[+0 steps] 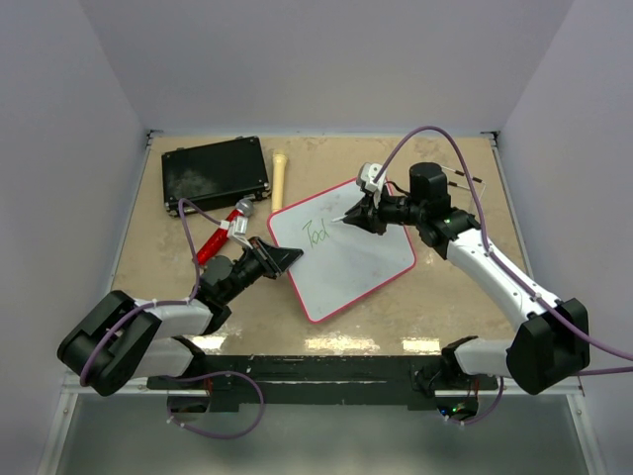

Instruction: Write a sentence on the whiteboard

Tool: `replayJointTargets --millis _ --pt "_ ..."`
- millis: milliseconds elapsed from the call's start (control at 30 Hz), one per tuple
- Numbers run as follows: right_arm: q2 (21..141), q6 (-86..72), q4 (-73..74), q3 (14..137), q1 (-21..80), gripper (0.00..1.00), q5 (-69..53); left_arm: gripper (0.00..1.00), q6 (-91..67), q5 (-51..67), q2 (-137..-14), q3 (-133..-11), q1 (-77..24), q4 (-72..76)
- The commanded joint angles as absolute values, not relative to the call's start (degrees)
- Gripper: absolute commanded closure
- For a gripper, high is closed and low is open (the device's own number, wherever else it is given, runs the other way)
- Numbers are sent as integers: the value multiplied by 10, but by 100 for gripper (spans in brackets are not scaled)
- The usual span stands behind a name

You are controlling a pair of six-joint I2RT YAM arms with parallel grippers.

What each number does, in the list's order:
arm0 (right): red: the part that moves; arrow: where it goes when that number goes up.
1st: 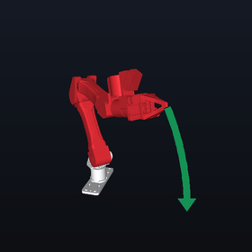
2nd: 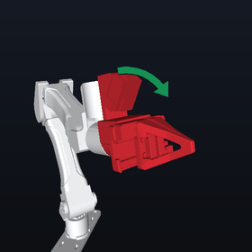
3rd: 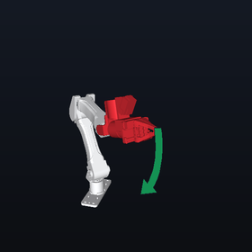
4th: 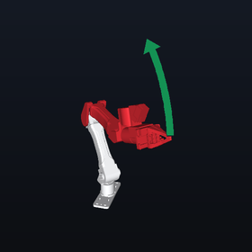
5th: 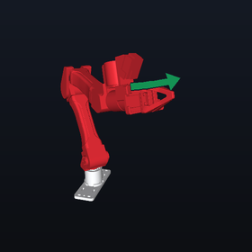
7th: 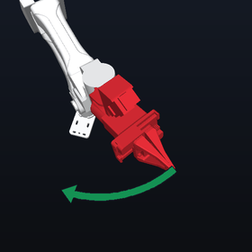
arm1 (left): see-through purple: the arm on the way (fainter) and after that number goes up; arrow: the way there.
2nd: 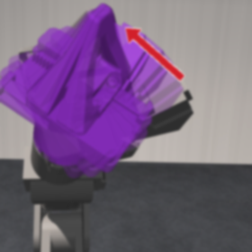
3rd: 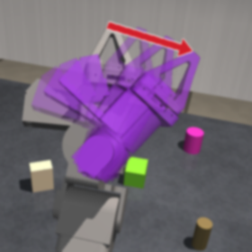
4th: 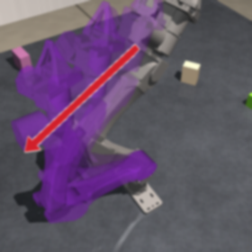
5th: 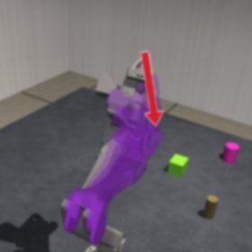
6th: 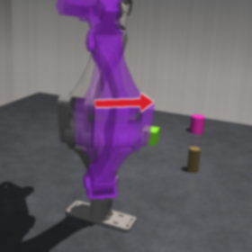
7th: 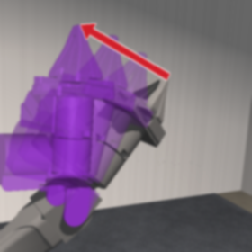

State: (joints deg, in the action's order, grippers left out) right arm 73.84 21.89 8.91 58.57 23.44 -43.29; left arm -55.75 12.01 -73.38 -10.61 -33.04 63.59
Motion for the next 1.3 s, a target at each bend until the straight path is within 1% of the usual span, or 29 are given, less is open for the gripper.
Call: replayJointTargets --millis 0,300,433,667,1100,1267 --pt "737 221 66 584 232 100 -443 100 -526 131 -714 -121 -332 678" --pt "766 221 74 606 234 100 -414 100 -523 134 -714 -125 -332 672" --pt "773 209 55 598 247 100 -382 100 -522 134 -714 -128 -331 669" --pt "783 200 47 597 257 100 -360 100 -519 134 -711 -128 -332 666" --pt "790 216 70 594 258 100 -358 100 -519 134 -710 -128 -332 664" --pt "794 214 67 598 259 100 -379 100 -519 135 -713 -129 -332 665"
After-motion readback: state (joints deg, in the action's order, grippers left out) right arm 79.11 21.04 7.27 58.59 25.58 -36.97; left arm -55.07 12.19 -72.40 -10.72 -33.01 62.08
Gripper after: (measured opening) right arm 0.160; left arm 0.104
